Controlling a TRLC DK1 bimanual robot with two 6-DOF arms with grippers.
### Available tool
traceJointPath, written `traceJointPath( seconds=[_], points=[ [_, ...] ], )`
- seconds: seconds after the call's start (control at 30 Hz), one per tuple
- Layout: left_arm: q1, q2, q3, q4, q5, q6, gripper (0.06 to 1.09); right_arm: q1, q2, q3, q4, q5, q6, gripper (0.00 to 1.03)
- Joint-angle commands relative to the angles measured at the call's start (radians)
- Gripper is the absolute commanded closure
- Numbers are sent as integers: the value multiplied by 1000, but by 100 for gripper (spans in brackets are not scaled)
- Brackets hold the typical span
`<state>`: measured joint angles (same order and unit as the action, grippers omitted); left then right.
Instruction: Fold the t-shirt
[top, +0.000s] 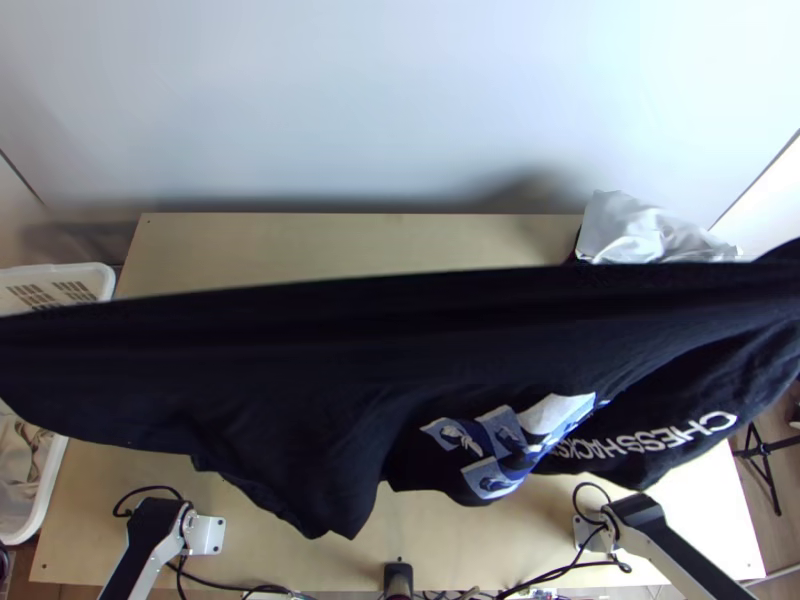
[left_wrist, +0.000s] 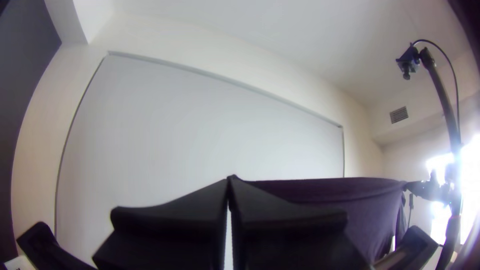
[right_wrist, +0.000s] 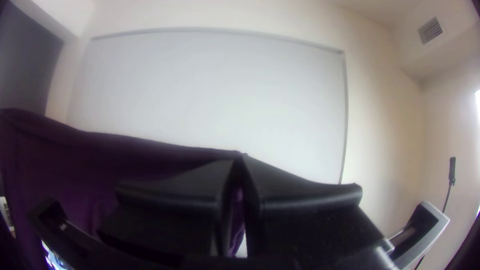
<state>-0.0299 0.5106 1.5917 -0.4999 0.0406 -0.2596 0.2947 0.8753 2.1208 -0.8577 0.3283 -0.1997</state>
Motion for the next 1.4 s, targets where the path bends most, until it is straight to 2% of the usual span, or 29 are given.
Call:
traceJointPath(
  seconds=[0.0,0.43,0.8,0.9,1.07,1.2,1.37],
  points=[
    [2,-49,-61,4,-2,19,105,-8,-27,-28,-9,2,0,100],
    [24,-116,-104,32,2,46,105,-8,-64,-27,3,-23,-6,100],
    [44,-188,-95,-9,2,49,105,-40,-85,64,-121,-35,-9,100],
    [47,-187,-116,-3,1,53,105,-37,-59,44,-106,-35,-6,100],
    [58,-175,-168,80,1,48,105,-26,17,42,20,-48,2,100],
    [67,-164,-159,127,1,51,105,-28,76,145,20,-61,-12,100],
    [71,-173,-118,130,1,79,105,-34,48,186,9,-61,-44,100]
  ],
)
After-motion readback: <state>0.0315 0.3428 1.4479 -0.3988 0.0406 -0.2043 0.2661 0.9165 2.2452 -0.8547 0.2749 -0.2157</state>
